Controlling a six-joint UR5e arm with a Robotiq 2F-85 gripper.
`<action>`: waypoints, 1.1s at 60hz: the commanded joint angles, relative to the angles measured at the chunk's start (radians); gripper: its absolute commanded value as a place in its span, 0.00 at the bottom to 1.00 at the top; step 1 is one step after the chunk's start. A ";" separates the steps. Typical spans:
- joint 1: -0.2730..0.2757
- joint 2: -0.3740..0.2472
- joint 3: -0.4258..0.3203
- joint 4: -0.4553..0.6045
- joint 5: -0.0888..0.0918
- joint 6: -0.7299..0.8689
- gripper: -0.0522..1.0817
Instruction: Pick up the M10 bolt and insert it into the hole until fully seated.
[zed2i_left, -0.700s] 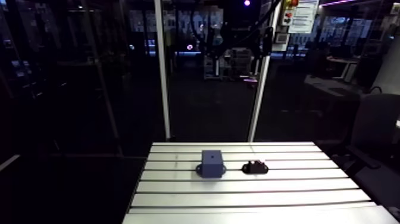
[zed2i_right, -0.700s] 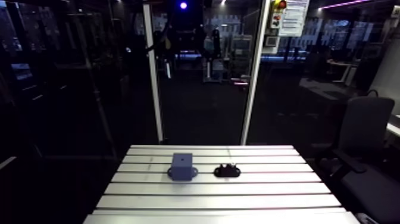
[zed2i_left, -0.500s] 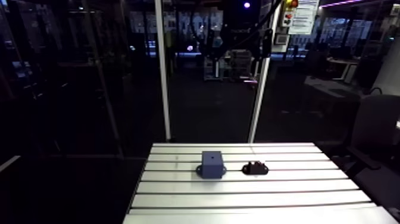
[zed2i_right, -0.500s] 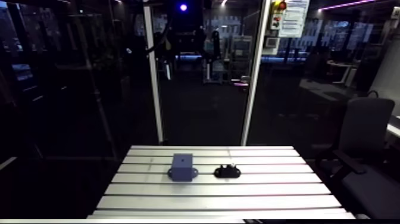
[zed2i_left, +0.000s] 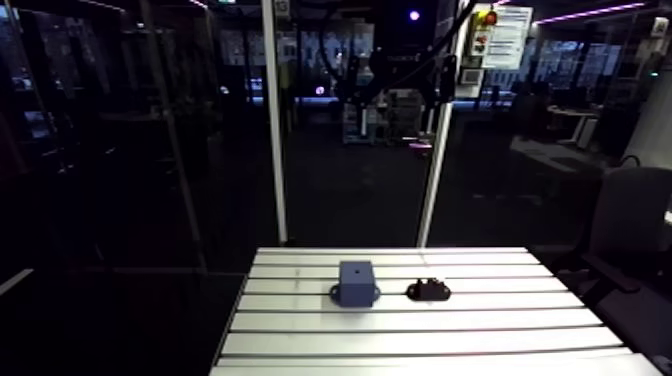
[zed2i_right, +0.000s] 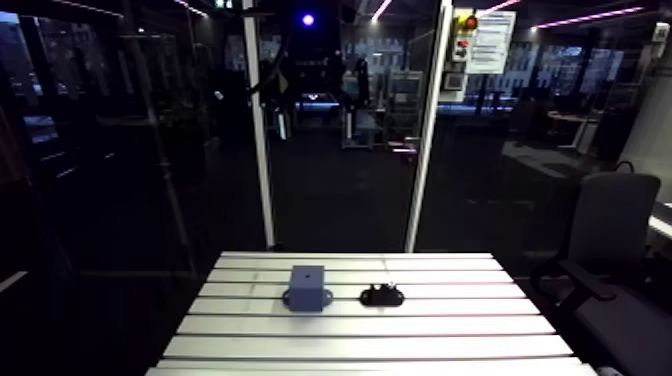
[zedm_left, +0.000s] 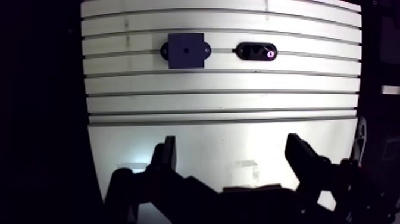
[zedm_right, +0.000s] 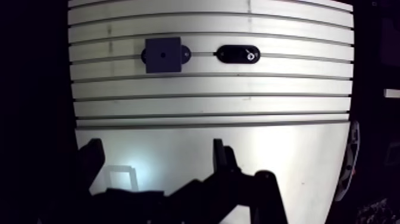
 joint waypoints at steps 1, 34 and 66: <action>0.001 -0.012 0.008 -0.001 0.000 0.000 0.05; -0.043 -0.037 0.162 -0.184 -0.005 -0.150 0.05; -0.168 -0.025 0.236 -0.273 0.000 -0.241 0.05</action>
